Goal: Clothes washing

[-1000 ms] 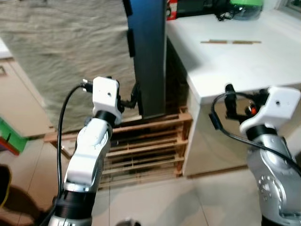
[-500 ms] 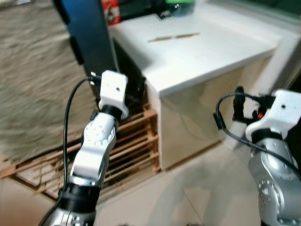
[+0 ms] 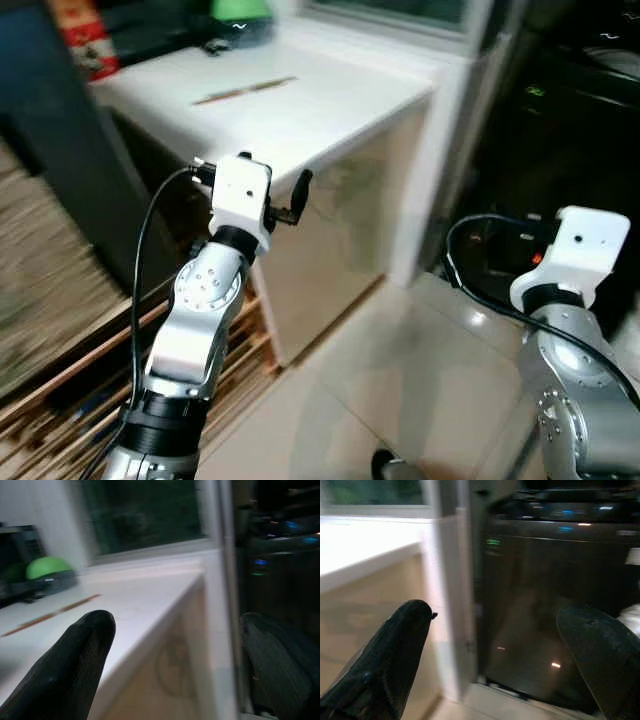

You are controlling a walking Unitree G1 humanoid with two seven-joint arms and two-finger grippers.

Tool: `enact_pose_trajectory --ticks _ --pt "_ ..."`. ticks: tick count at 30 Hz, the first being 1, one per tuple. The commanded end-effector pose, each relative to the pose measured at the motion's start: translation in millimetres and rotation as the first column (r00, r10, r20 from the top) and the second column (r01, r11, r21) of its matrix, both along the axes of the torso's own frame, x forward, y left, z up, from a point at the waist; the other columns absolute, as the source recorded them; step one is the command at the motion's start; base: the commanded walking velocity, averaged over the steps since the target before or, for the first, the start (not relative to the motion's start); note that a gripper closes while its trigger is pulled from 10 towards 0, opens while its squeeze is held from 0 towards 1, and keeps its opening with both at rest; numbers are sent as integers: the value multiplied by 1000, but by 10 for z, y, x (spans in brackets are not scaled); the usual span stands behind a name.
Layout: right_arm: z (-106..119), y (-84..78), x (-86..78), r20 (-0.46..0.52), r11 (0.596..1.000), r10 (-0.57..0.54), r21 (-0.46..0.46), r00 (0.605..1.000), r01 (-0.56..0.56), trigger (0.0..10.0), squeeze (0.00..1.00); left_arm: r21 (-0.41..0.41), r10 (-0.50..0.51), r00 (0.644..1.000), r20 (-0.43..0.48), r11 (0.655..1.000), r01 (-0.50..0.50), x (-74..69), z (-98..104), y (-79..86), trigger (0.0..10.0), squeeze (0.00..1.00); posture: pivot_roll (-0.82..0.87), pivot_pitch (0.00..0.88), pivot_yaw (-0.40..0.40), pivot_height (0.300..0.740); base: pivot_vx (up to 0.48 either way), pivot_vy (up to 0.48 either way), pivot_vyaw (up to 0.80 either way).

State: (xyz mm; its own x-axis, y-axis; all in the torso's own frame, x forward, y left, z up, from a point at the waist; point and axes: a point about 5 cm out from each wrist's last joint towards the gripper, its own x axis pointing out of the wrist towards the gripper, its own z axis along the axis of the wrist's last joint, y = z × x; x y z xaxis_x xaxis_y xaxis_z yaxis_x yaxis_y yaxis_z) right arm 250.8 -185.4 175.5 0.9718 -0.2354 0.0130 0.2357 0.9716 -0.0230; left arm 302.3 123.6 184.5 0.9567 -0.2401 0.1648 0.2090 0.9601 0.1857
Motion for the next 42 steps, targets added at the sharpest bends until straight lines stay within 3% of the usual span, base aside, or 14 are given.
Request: enact_pose_trajectory --ticks 1,13,30,42 --pt "3 42 56 -11 999 34 -12 999 -34 10000 0 8 37 999 5 999 -37 -33 12 64 10000 0 2 0 14 740 0 0 -800" --pt "-57 177 109 -45 994 107 0 993 -107 10000 0 37 66 998 -8 997 -65 -99 -7 165 10000 0 37 0 -5 740 0 173 -800" --pt "-99 177 99 -60 995 95 12 994 -94 10000 0 57 45 999 -21 997 -43 -86 -2 144 10000 0 25 0 15 740 0 313 -800" --pt "-111 241 154 -73 988 157 10 985 -157 10000 0 -39 82 996 -47 996 -84 -101 -25 143 10000 0 38 0 -7 740 0 106 -628"
